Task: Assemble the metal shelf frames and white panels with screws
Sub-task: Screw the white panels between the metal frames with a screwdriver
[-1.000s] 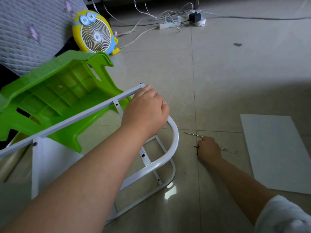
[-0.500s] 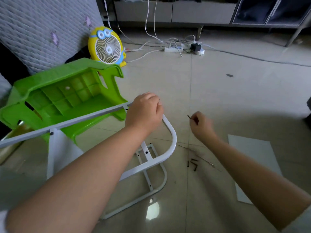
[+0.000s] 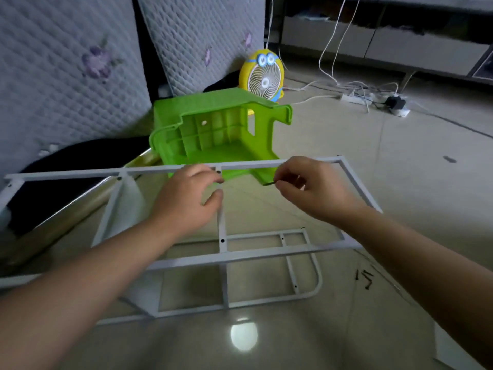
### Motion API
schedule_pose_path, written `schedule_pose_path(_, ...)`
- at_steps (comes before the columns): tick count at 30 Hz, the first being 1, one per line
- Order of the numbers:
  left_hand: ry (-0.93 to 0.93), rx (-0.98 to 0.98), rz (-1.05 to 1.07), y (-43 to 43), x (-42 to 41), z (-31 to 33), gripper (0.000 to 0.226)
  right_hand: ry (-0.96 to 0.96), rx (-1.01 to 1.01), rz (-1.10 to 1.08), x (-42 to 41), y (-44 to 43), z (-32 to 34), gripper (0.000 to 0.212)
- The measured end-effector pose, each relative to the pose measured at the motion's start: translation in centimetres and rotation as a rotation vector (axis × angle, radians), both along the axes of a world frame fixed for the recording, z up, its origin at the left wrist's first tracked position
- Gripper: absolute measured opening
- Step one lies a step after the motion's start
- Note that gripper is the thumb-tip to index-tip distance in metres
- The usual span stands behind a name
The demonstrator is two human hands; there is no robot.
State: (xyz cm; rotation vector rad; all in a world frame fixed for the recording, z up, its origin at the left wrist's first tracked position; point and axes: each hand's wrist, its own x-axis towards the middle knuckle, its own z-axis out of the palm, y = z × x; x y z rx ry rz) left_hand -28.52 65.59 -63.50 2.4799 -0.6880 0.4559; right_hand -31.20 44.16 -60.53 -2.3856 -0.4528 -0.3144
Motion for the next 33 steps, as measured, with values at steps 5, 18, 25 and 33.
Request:
schedule_pose_path(5,0.388,-0.083,-0.054,2.1,-4.6,0.0,0.063,0.027,-0.052,0.118,-0.5,3.8,-0.7,0.021)
schedule_pose_path(18,-0.024,0.149,0.142,0.2,-8.6,-2.9,0.037,0.104,-0.042,0.135,-1.6,4.2,-1.7,0.016)
schedule_pose_path(25,-0.068,0.059,0.116,0.3,-8.5,-3.8,0.042,0.094,-0.081,0.255,-2.8,5.0,-1.9,0.014)
schedule_pose_path(33,-0.049,0.088,0.058,0.8,-8.5,-3.3,0.041,-0.014,-0.252,0.352,-2.5,5.4,-1.8,0.012)
